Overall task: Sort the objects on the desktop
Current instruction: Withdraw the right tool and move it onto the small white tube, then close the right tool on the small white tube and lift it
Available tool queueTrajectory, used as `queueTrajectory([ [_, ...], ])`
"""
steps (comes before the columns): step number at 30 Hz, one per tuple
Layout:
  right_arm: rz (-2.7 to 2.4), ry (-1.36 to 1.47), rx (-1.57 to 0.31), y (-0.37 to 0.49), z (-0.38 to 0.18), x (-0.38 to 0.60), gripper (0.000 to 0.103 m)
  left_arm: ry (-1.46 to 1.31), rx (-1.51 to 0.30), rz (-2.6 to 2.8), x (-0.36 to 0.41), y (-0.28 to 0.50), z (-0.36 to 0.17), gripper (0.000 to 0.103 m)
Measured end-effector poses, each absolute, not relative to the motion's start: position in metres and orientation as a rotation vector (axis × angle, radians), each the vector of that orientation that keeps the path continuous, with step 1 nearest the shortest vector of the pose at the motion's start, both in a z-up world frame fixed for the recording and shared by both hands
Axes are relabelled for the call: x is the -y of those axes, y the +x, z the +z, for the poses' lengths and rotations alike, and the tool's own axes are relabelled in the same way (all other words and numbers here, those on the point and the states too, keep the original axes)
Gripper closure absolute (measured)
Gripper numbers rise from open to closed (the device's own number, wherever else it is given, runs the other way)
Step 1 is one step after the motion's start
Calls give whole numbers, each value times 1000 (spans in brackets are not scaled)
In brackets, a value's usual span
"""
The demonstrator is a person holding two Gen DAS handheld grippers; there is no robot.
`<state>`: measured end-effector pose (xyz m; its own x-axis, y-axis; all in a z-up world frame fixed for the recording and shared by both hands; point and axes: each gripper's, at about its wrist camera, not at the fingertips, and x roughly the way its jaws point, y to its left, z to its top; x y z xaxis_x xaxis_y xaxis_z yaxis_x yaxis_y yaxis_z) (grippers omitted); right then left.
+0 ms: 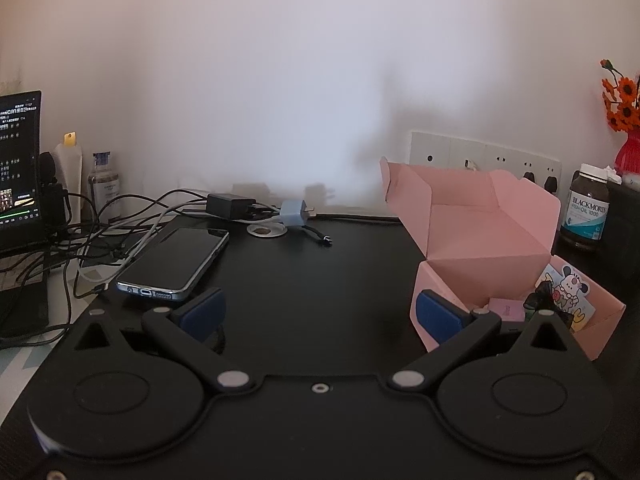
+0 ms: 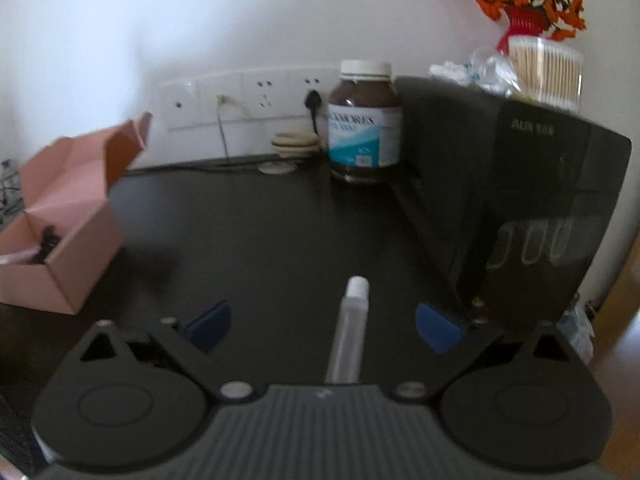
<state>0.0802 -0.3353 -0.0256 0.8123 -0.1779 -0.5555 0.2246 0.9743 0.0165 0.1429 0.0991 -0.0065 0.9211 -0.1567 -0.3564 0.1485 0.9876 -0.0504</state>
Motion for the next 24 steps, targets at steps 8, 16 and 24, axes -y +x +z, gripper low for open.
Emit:
queueTrajectory([
  [8, -275, 140, -670, 95, -41, 346, 36, -18, -370, -158, -98, 143, -7, 0],
  [16, -284, 103, -677, 97, -42, 340, 47, -18, -369, -160, -98, 143, -7, 0],
  [24, -257, 84, -677, 98, -40, 331, 70, -16, -365, -159, -97, 142, -7, 0],
])
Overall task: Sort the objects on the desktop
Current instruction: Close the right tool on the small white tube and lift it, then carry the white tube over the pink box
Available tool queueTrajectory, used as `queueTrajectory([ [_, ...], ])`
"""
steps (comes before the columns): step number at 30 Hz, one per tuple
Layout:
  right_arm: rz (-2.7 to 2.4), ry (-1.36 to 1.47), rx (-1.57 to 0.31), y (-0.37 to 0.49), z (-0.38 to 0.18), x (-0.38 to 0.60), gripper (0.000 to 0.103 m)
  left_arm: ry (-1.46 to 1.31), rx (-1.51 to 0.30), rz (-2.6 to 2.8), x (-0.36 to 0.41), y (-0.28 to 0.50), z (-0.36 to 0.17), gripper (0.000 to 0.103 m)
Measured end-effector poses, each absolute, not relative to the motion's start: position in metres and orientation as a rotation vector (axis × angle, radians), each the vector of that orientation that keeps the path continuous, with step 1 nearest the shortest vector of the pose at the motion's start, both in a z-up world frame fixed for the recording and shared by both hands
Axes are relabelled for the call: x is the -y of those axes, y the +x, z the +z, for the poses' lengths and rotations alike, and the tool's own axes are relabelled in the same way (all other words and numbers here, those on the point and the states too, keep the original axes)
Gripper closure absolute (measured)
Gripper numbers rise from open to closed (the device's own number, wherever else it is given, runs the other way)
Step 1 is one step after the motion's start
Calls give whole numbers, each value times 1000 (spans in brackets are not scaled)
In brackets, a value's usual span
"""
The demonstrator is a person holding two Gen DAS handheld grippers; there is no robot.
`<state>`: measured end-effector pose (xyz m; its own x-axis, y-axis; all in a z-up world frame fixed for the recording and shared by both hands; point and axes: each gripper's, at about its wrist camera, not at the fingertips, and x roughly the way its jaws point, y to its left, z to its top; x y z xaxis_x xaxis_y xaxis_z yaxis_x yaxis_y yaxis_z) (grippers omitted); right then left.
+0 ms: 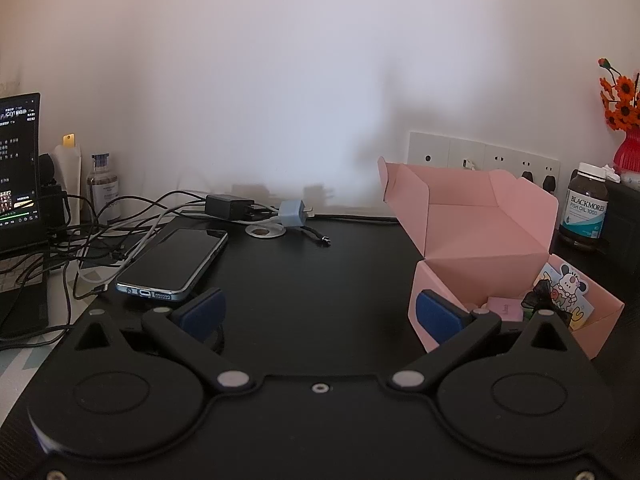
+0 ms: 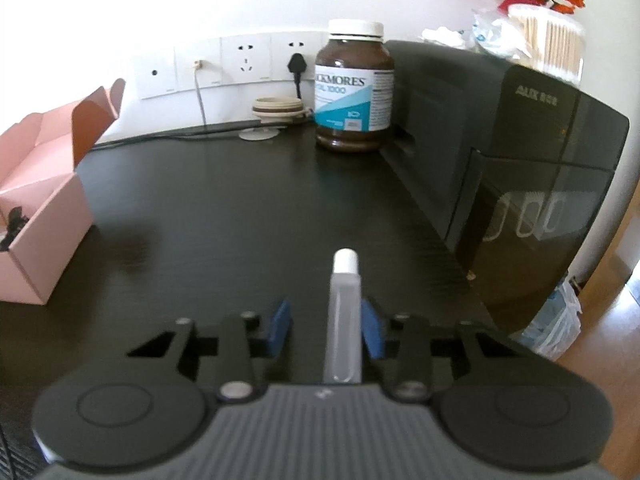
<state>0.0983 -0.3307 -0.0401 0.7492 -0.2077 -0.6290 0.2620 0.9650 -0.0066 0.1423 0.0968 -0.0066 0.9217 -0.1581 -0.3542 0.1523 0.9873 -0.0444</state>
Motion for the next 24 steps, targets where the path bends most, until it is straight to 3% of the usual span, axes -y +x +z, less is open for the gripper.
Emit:
queueTrajectory([
  [5, -226, 76, -674, 98, -39, 321, 86, -14, -363, -161, -96, 142, -7, 0],
  [12, -189, 117, -643, 100, -35, 310, 87, -16, -366, -164, -97, 142, -7, 0],
  [24, -45, 81, -478, 105, 25, 265, 87, -11, -368, -166, -96, 143, -7, 0],
])
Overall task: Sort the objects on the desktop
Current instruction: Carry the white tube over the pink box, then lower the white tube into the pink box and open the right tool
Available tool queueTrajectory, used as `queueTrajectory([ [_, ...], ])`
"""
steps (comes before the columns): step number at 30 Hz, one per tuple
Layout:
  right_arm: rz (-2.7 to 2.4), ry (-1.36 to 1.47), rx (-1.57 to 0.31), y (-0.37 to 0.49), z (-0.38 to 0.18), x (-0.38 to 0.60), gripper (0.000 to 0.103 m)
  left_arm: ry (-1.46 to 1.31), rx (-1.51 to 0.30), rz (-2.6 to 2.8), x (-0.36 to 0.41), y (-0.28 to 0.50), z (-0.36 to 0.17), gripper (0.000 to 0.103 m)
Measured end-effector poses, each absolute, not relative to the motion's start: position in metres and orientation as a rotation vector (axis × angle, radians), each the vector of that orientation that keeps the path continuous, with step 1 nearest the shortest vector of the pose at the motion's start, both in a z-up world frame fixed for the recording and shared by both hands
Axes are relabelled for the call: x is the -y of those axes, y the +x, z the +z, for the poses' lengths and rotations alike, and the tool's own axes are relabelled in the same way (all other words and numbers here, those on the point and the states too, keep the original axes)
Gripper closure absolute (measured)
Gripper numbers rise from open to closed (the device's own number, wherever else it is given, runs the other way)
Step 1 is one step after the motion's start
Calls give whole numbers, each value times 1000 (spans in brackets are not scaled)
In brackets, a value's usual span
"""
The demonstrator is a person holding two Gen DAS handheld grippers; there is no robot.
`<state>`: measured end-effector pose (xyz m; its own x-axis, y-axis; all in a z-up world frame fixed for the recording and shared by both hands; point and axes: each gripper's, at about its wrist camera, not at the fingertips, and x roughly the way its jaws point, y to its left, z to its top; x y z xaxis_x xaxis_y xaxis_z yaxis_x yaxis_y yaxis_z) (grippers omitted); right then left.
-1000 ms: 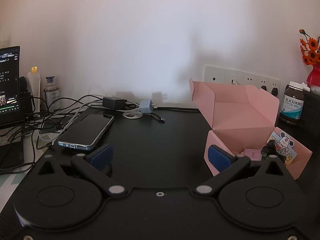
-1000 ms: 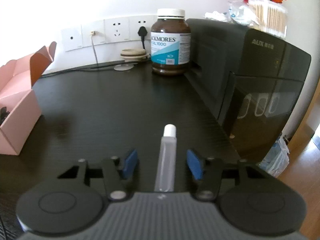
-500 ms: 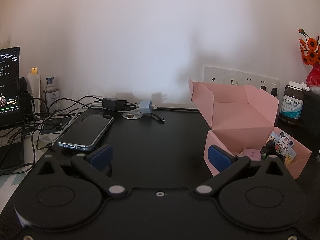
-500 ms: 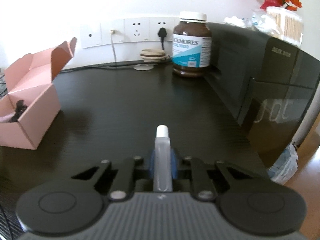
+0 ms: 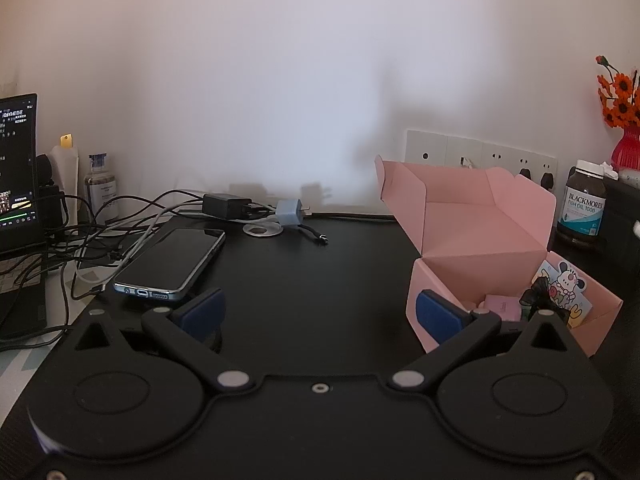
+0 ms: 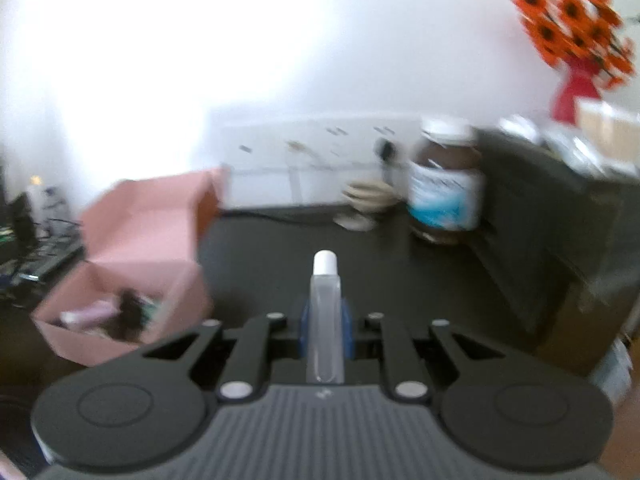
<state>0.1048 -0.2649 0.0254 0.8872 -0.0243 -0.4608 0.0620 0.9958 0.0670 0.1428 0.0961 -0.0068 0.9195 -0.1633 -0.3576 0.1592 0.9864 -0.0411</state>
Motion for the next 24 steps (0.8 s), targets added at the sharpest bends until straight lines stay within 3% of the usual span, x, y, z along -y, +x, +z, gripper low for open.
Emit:
queueTrajectory([
  [8, 213, -107, -451, 140, 48, 175, 87, -20, -368, -164, -97, 143, -7, 0],
  [13, 352, -310, -481, 171, 41, 117, 87, -25, -371, -169, -98, 144, -7, 0],
  [24, 508, -397, -605, 204, 14, 66, 87, -33, -368, -174, -99, 144, -8, 0],
])
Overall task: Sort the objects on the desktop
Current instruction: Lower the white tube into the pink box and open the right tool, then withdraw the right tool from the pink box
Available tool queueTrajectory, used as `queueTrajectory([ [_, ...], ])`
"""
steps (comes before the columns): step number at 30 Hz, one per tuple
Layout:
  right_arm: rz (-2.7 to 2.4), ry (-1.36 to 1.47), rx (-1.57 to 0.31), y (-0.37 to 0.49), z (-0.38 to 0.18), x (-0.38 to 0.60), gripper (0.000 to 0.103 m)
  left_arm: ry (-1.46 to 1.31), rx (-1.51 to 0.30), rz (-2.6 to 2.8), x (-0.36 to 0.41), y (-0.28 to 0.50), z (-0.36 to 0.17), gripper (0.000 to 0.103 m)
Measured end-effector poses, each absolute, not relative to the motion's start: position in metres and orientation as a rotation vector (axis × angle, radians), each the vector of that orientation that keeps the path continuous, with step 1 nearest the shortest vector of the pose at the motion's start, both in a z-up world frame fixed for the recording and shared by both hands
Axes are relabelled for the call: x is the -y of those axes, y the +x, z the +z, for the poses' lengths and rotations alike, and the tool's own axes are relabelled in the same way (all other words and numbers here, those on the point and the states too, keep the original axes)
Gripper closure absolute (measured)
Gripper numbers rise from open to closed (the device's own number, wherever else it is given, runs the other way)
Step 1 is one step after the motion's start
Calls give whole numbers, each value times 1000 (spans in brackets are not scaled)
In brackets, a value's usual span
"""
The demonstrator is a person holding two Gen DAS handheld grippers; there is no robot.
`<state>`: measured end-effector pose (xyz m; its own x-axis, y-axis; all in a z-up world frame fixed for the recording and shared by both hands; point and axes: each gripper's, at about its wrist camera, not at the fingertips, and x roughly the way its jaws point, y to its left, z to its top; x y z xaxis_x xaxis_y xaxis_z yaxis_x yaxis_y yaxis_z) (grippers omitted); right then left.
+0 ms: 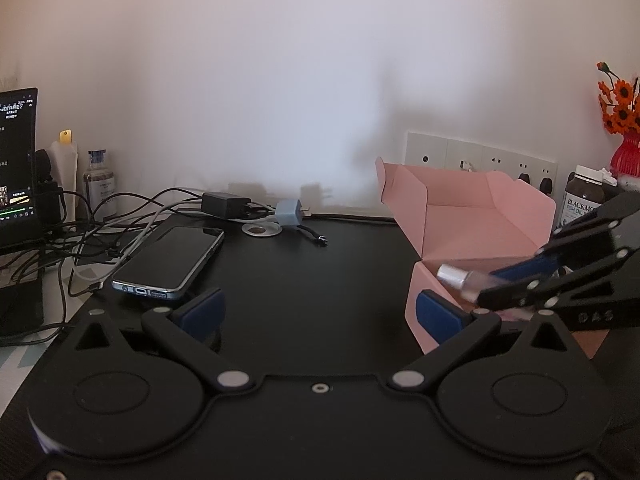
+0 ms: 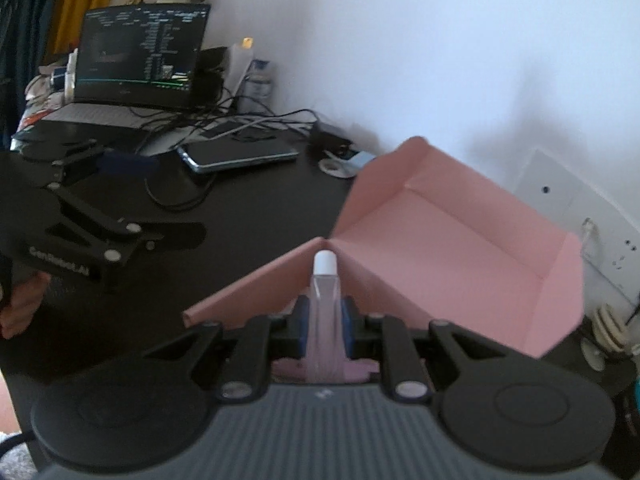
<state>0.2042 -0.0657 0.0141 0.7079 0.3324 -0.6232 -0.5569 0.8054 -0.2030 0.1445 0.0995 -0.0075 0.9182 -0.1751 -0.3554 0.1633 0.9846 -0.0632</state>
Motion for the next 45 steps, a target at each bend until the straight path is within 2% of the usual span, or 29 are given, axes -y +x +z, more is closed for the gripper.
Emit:
queueTrajectory([
  [16, 517, -298, -648, 225, -5, 75, 86, -37, -367, -172, -101, 143, -8, 0],
  [23, 492, -258, -658, 223, -10, 78, 81, -36, -368, -172, -101, 144, -8, 0],
  [28, 486, -202, -644, 220, -2, 91, 57, -34, -365, -170, -101, 142, -8, 0],
  [31, 487, -163, -573, 209, 9, 101, 40, -28, -364, -168, -99, 142, -8, 0],
  [33, 478, -127, -518, 200, 18, 110, 13, -25, -365, -167, -99, 142, -8, 0],
  [35, 463, -81, -461, 190, 27, 121, 1, -23, -366, -165, -98, 142, -8, 0],
  [39, 426, 15, -359, 168, 37, 158, 1, -17, -368, -164, -96, 142, -8, 0],
  [45, 315, 193, -386, 153, 15, 214, 1, 2, -379, -161, -93, 144, -8, 0],
])
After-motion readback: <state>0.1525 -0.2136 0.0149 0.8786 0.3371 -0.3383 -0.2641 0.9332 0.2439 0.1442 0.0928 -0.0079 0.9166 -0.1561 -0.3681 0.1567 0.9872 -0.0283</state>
